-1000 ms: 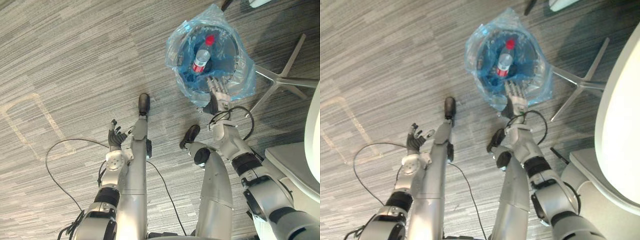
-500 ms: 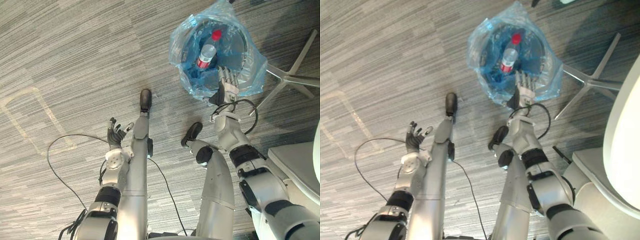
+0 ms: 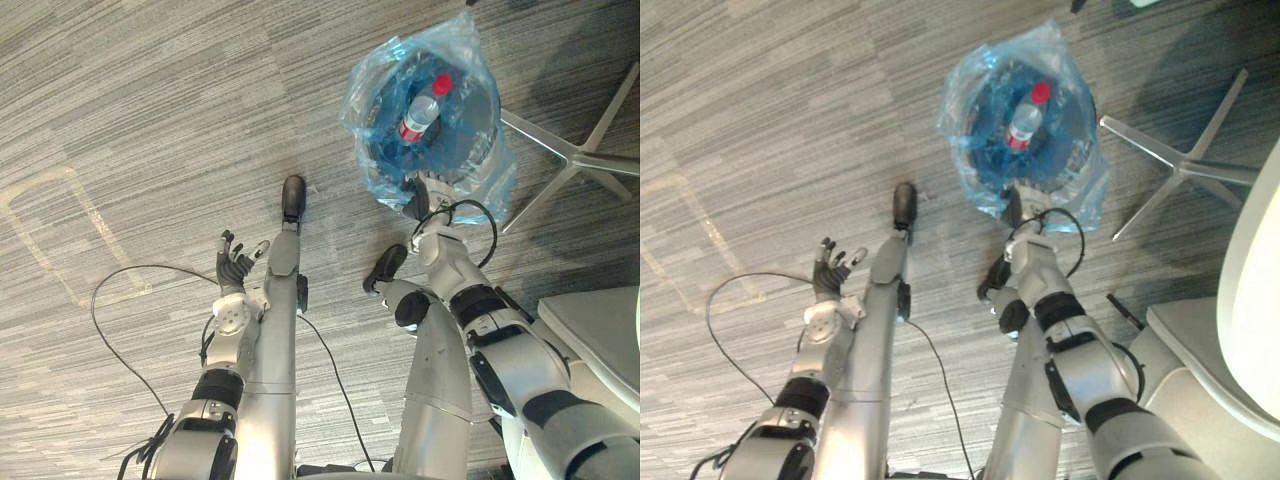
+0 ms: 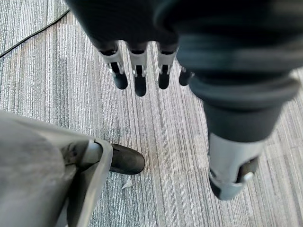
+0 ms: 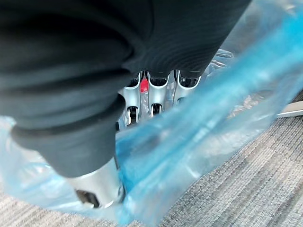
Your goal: Gather rubbish on tea table into small bin, then transfer packed bag to large trash can.
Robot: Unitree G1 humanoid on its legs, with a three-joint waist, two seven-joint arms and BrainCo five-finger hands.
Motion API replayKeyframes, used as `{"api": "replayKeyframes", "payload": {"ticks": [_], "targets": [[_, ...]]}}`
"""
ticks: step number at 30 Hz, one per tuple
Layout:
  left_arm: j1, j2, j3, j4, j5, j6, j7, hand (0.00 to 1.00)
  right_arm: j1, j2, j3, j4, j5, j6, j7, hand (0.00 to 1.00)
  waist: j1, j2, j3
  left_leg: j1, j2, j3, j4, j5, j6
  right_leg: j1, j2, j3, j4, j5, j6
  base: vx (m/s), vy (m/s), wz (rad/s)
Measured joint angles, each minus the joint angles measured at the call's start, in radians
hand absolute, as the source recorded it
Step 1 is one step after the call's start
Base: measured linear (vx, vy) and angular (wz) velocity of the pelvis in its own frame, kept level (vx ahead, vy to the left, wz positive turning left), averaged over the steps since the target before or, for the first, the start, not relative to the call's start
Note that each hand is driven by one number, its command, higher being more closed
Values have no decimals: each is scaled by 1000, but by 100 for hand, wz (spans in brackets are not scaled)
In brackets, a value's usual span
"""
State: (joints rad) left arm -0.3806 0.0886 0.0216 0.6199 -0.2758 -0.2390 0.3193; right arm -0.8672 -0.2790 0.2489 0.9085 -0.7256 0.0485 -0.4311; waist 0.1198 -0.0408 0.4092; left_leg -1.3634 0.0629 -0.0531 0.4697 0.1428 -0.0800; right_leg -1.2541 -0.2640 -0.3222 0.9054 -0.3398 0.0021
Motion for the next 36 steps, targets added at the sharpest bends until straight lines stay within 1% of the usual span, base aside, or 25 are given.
{"api": "replayKeyframes", "payload": {"ticks": [3,9,11,16,21,25,30,34,36], "targets": [[-1,-1,0,1,0,0,0,0,-2,0,1,16,1,0,2,100,1,0,0,2,1,0,1,4,-7,2,1,0,0,0,0,0,0,0],[-2,-3,0,7,1,3,0,0,2,1,2,15,9,0,2,100,2,0,0,18,3,-1,2,5,-7,18,2,0,1,0,-1,0,0,0],[-1,-9,-1,20,1,4,-1,0,8,2,3,14,20,0,2,100,2,0,0,38,3,0,-3,1,-2,37,2,0,-3,0,-1,0,0,0],[-2,-14,1,18,9,4,-1,0,8,0,2,8,22,0,1,100,5,2,-1,43,6,5,-9,5,1,38,3,1,-4,3,-5,0,0,0],[-2,-15,0,19,17,7,-4,0,17,2,3,-24,23,0,0,100,7,2,-1,55,10,8,-12,14,-6,49,5,0,-9,5,-9,-3,-4,-1],[-1,-33,-7,17,20,9,-16,0,42,2,3,-73,29,0,-2,100,12,2,-1,104,14,16,-25,6,1,97,8,1,-27,9,-11,-20,-15,-5],[2,-33,-10,16,21,18,-19,0,85,6,10,-155,35,-1,-6,100,13,2,-1,142,22,19,-33,13,-5,137,20,3,-45,19,-12,-15,-10,-5],[39,-31,-22,-8,41,30,-24,0,171,8,9,-251,63,0,-6,100,12,1,-1,243,26,20,-59,12,-4,245,31,-2,-86,22,-9,0,0,0],[69,-31,-22,-19,45,33,-40,0,238,7,7,-332,73,-1,-10,100,10,1,-1,324,28,27,-96,8,0,318,36,-3,-118,26,-7,-6,2,-5]]}}
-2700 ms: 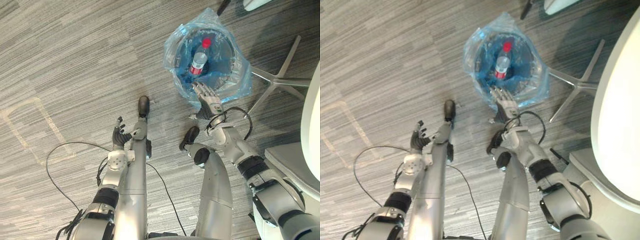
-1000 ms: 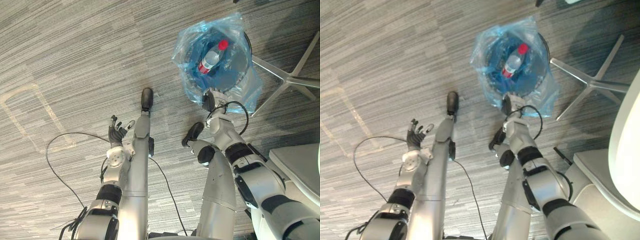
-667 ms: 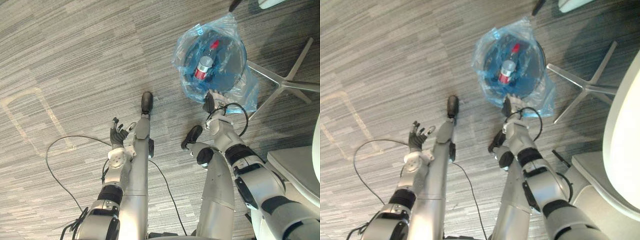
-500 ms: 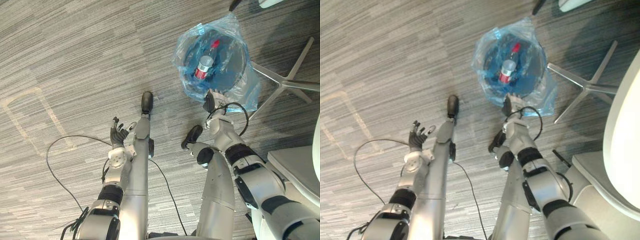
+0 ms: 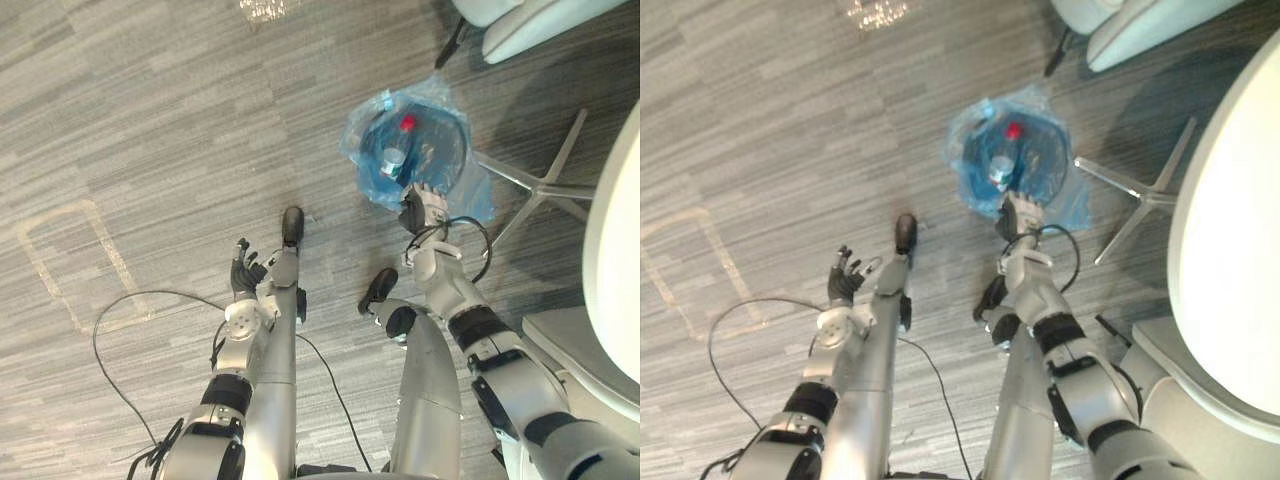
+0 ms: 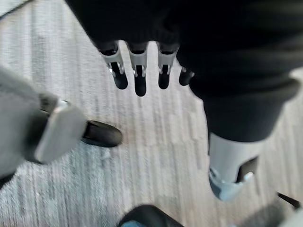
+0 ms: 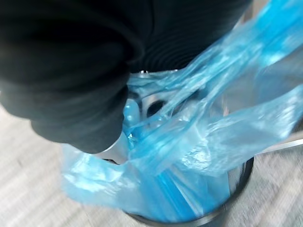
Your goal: Gather rubbish on tea table into small bin, then transfer packed bag to large trash can.
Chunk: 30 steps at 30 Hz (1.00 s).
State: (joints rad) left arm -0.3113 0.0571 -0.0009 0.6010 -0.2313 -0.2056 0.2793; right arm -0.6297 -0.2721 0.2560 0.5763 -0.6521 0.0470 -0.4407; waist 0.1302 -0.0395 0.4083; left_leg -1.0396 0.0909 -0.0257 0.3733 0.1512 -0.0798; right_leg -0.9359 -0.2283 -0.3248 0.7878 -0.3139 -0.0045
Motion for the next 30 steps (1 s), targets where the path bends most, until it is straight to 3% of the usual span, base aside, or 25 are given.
{"api": "replayKeyframes", "payload": {"ticks": [7,13,19,23,30], "targets": [[68,1,-25,-2,36,18,-14,0,127,18,0,-138,23,-2,8,100,-13,-1,-1,172,3,19,-80,18,-3,165,11,-2,-79,17,9,34,-3,-2],[86,1,-36,46,93,28,-29,0,234,50,6,-252,22,-23,29,100,-18,-10,-8,354,8,42,-136,-2,6,342,24,0,-149,19,17,36,-27,-5],[157,13,-118,112,135,47,-49,0,348,83,13,-252,23,-45,70,100,-27,-39,-93,505,5,49,-274,32,-3,469,48,7,-257,38,39,88,-31,-4],[219,41,-180,129,154,47,-70,0,385,78,12,-256,26,-86,98,100,-45,-41,-155,631,6,63,-363,51,-4,594,76,17,-379,73,55,137,-8,-15],[289,79,-200,65,183,45,-90,0,482,46,17,-352,66,-144,161,100,-70,-32,-237,772,8,88,-440,51,-4,745,104,37,-517,121,70,93,4,-13]]}}
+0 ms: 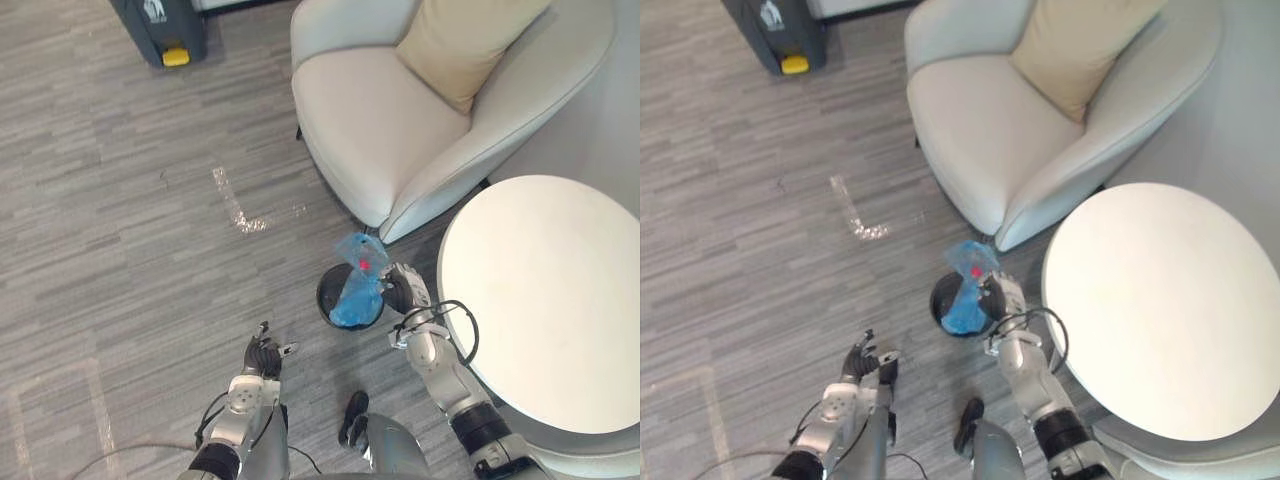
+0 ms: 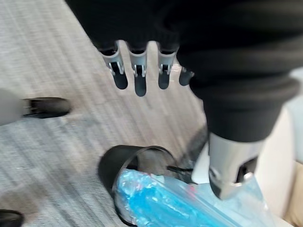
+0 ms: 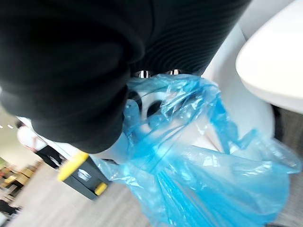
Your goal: Gather rubbish on tea table into small bin, then transfer packed bag to large trash can.
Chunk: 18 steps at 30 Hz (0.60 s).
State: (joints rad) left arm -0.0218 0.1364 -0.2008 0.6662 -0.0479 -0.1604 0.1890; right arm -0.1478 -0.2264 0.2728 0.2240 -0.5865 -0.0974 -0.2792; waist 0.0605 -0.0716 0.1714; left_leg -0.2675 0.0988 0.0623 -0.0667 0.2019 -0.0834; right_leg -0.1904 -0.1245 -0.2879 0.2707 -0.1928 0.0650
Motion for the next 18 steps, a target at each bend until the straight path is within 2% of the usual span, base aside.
{"api": "replayKeyframes", "payload": {"ticks": [3,8,15,18], "targets": [[37,11,-16,-66,6,0,-8,0,16,-62,11,-46,23,-30,33,100,-1,10,-23,68,-2,15,-36,0,1,56,4,22,-45,19,9,-1,21,-20],[83,29,-59,-175,6,-10,-44,0,5,-240,60,-103,101,-106,87,100,-3,44,-73,98,-7,19,-38,-8,9,94,8,42,-107,47,16,-56,40,-10],[114,66,-116,-321,-3,-35,-83,0,-42,-365,149,-103,157,-143,154,100,-1,54,-94,110,0,19,-44,-9,9,124,21,51,-152,75,15,-26,6,-4],[112,85,-140,-378,-16,-55,-88,0,-80,-392,176,-103,164,-164,167,100,-1,53,-99,109,1,20,-44,-9,9,129,23,54,-166,84,16,4,0,-3]]}}
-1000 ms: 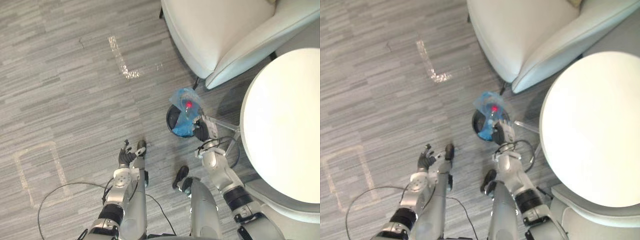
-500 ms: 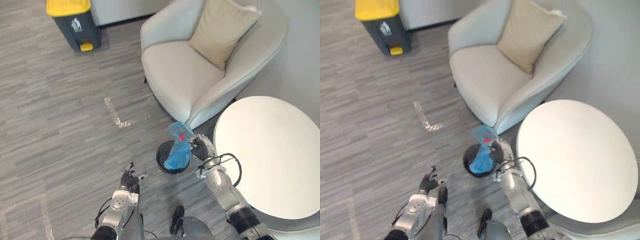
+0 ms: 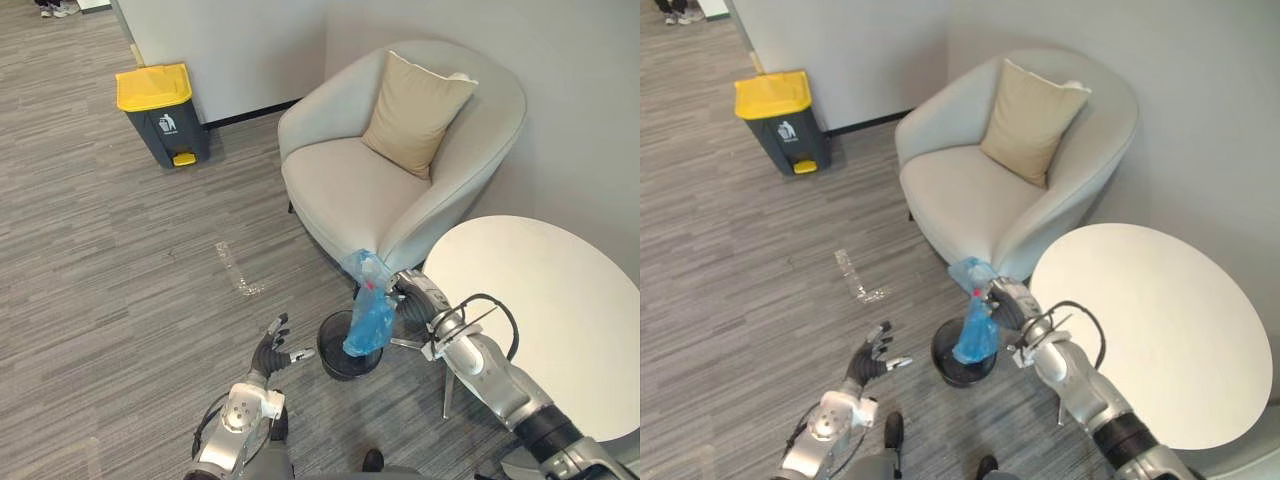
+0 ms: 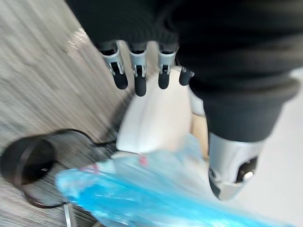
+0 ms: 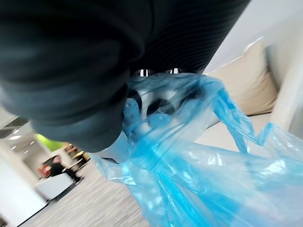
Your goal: Gather rubbish on tea table into small bin, then transfer packed bag to large trash can.
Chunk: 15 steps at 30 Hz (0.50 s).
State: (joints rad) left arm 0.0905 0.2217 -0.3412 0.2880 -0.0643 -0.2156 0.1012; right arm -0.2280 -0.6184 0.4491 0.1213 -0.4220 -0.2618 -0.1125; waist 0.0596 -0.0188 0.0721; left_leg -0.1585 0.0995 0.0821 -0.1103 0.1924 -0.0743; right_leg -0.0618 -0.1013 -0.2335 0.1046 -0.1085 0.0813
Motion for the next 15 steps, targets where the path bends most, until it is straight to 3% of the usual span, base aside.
{"api": "replayKeyframes", "payload": {"ticks": [8,15], "targets": [[-8,54,-8,-114,9,-26,3,0,-93,-60,116,0,10,-35,23,100,1,-2,-9,-1,2,-8,0,0,0,22,7,-5,-24,12,-2,25,-8,2],[-53,130,-16,-178,122,-65,21,0,-155,-89,202,0,-15,-68,13,100,6,-2,-33,-5,4,-14,0,0,0,24,11,-10,-27,12,-3,-4,-2,1]]}}
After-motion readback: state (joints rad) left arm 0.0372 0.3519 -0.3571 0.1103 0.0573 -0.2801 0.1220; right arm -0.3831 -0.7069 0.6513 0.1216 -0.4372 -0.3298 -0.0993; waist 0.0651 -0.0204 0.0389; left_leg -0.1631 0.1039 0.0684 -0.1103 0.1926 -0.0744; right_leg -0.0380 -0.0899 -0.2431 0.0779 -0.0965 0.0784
